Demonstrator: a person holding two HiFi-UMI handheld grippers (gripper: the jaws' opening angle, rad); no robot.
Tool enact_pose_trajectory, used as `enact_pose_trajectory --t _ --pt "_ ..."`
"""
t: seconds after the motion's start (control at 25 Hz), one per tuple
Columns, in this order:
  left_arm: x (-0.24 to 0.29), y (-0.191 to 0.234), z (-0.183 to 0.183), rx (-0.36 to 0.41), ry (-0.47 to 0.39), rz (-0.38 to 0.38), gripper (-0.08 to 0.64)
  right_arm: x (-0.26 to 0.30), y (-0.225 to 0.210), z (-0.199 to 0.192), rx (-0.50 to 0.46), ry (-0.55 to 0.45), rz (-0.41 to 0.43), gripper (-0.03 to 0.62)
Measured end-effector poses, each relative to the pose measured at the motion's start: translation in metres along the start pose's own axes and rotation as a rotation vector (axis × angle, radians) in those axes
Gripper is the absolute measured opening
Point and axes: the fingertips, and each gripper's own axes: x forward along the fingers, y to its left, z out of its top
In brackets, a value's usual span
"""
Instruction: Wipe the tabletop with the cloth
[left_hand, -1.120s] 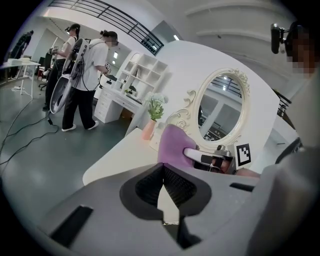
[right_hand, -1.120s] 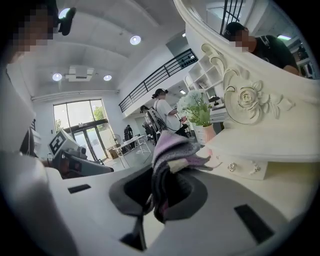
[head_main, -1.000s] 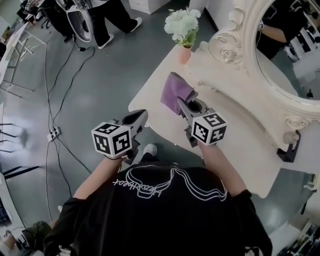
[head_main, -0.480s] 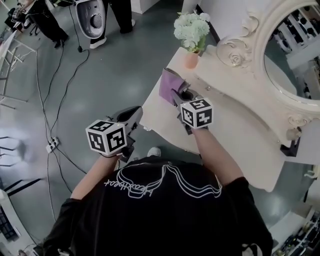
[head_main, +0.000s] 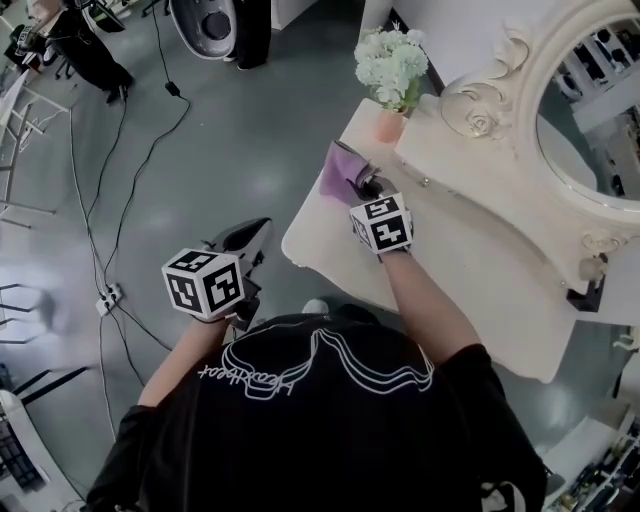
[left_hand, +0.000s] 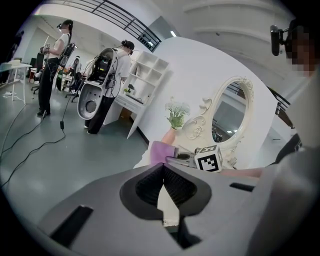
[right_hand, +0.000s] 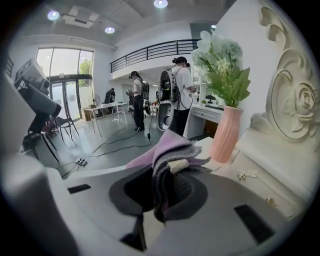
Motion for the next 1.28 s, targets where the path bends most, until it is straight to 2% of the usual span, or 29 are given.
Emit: enact_pose_trajectory --t 0.24,0.44,0.64,0.92,1.28 --pt "-0.002 0.006 -0.001 0.005 0.005 0.000 0.005 0.008 0.000 -0.008 -0.096 0.055 -0.048 0.051" --pt "-0.001 0.007 -0.002 0.008 0.019 -0.006 0.003 0.011 0.001 -0.013 -0.136 0.087 -0.062 0.049" --pt "0.002 0.007 -0.001 0.008 0.027 -0.005 0.005 0.014 0.003 -0.014 -0.219 0.136 -0.072 0.048" --pt "0.002 0.009 -0.002 0.018 0.033 -0.005 0.004 0.015 0.002 -0.015 -0.193 0.130 -0.069 0.048" --pt "-0.005 0.013 0.002 0.011 0.002 -0.003 0.003 0.009 -0.003 -0.021 -0.174 0.135 -0.083 0.048"
